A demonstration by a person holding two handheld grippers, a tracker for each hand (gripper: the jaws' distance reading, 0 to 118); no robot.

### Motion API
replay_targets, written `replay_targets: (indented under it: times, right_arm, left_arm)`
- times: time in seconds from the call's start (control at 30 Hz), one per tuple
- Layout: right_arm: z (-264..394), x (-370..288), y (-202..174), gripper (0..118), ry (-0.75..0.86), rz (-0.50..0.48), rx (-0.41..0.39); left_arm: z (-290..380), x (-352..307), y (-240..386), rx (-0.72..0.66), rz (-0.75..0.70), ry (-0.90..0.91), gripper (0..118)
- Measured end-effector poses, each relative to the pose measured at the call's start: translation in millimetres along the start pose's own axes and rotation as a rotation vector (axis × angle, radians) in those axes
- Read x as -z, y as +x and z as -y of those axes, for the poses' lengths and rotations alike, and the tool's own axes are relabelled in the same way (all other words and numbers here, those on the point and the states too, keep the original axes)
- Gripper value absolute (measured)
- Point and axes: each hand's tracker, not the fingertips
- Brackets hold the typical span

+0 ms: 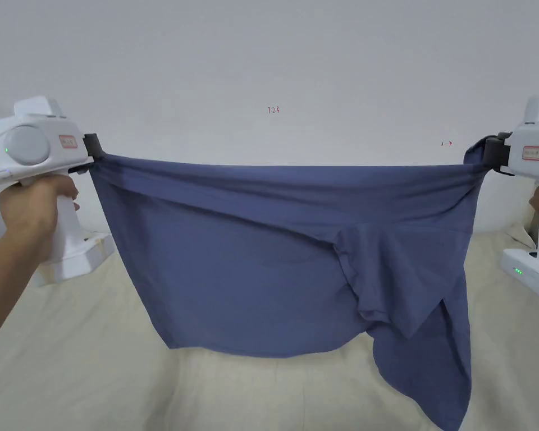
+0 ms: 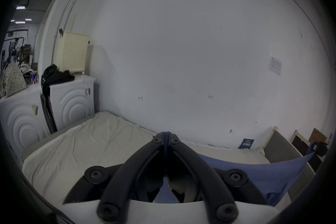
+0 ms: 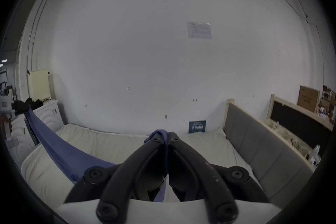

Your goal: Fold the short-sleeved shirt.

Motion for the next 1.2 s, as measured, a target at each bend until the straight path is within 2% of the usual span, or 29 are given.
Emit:
replay_targets:
  times: [0.03,0.27,0.47,0.67,0.8,1.0,1.2]
  right_arm:
    - [-4.7,7.5,-2.2,5,0.016,0.006,-0.023]
    - [11.6,37.3,-16.7,5,0.041,-0.002,-0.027]
    - [85.0,60.8,-29.0,5,-0.042,-0.012,-0.086]
    - [179.2,67.3,-30.2,5,-0.204,-0.029,-0.042]
    - [242.2,45.4,-30.9,5,-0.298,-0.029,0.025]
    - [321.6,-29.8,-28.7,5,-0.412,-0.041,0.101]
    - [378.6,-110.4,-19.5,5,-0.470,-0.021,0.100]
  left_arm:
    - [-3.9,4.5,3.3,0.012,-0.004,0.009,3]
    - [20.1,44.3,6.2,0.129,-0.090,0.049,3]
    - [96.4,66.1,-11.7,0.157,-0.117,-0.025,3]
    - [196.4,62.9,-47.6,0.156,-0.131,-0.217,3]
    - [264.4,39.0,-73.7,0.137,-0.147,-0.341,3]
    - [353.2,-35.7,-119.9,0.097,-0.152,-0.479,3]
    - [411.1,-113.6,-162.3,0.081,-0.158,-0.586,3]
